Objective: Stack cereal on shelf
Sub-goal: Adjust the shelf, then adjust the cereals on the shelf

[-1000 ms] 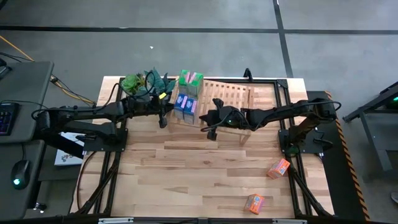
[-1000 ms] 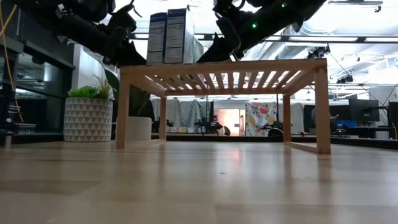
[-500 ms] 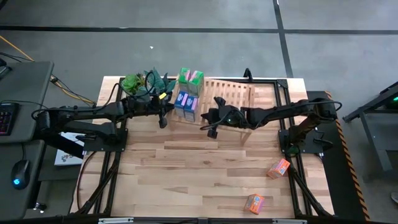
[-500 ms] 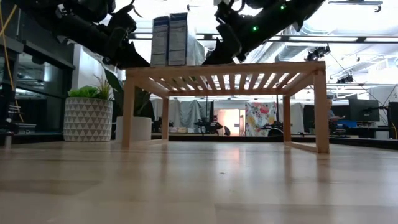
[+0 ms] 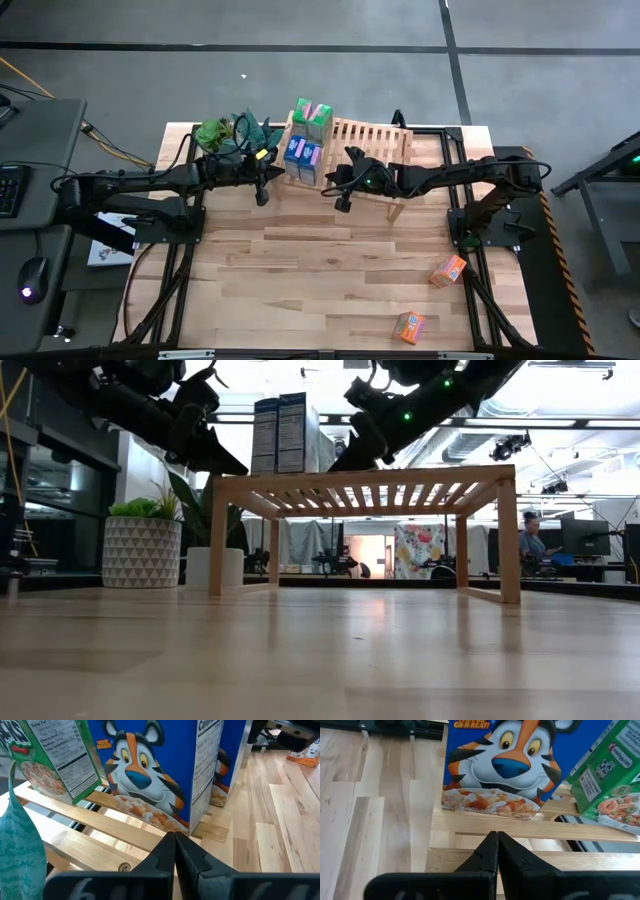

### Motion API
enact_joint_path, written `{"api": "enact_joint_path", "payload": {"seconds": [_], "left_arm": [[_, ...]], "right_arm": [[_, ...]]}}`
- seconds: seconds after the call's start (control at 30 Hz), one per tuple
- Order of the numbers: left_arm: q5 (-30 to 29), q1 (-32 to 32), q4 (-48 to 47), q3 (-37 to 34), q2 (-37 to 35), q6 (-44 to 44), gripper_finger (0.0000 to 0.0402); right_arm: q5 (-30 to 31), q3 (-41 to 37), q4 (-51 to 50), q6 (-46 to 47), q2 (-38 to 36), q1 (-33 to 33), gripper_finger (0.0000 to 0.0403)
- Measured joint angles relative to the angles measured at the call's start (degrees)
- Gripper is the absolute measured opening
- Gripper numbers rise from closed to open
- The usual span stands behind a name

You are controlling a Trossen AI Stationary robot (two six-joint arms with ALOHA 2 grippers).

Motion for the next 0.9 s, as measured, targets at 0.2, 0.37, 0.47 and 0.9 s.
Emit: {"api": "enact_joint_path", "payload": {"seconds": [0.2,0.37,0.47,0.9], "left_arm": [[0.0,0.0,-0.3,0.0,0.0,0.0,0.0],[0.0,0.0,-1.1,0.0,0.0,0.0,0.0],[0.0,0.0,-1.0,0.0,0.0,0.0,0.0],[0.0,0.0,0.0,0.0,0.0,-1.0,0.0]], "right_arm": [[0.0,-0.1,0.0,-1.1,-0.5,0.4,0.0],[-0.1,-0.4,-3.4,-1.4,-3.8,1.7,0.0],[-0.3,-0.5,-6.7,0.0,-7.0,2.5,0.0],[-5.0,-0.3,1.4,6.2,-8.5,8.4,0.0]]}}
